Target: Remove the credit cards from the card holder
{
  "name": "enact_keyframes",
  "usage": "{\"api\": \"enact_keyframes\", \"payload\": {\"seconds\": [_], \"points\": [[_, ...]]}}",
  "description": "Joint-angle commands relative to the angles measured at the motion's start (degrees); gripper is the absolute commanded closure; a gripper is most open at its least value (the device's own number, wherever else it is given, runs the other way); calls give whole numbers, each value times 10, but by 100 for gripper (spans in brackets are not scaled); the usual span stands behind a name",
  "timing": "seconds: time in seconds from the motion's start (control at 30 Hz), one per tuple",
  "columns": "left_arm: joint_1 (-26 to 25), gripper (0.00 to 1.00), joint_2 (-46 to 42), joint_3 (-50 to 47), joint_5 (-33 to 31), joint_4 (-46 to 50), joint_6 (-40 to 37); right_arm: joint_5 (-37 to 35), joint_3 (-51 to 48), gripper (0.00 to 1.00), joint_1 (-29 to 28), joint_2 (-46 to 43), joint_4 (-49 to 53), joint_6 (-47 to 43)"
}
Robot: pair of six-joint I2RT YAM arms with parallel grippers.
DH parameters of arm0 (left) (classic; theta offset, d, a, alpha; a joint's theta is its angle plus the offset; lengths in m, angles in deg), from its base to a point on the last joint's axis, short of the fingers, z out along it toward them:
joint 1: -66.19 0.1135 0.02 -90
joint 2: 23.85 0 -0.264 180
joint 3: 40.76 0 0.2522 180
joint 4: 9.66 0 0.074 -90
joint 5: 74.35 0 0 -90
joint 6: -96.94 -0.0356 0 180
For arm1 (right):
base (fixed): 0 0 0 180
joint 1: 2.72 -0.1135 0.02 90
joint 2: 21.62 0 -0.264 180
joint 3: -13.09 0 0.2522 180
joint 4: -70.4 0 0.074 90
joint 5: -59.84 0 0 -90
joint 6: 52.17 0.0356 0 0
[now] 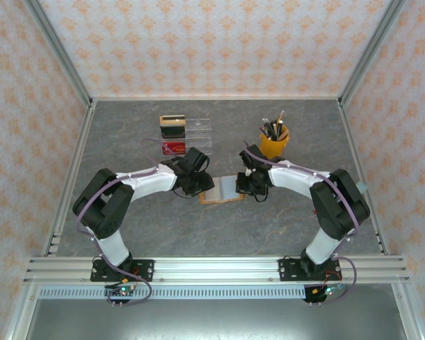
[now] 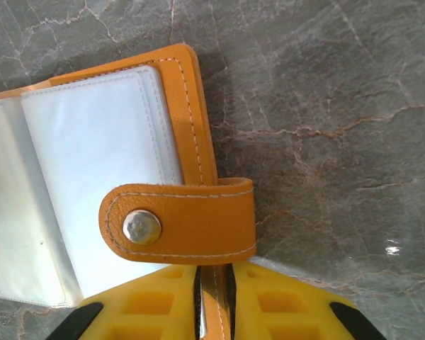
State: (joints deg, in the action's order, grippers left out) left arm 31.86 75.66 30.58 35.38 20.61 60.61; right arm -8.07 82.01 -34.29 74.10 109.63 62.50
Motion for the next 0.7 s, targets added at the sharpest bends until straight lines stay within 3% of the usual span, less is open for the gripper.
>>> {"api": "enact_keyframes", "payload": {"seconds": [0.0, 0.23, 0.67], "points": [[5, 64, 13, 5, 13, -9, -9, -21, -6, 82, -3, -1, 12, 6], [5, 64, 33, 17, 25, -2, -17, -22, -4, 81, -3, 5, 13, 5], [5, 56, 30, 44, 107, -19, -71, -20, -2, 82, -4, 12, 12, 3]]}}
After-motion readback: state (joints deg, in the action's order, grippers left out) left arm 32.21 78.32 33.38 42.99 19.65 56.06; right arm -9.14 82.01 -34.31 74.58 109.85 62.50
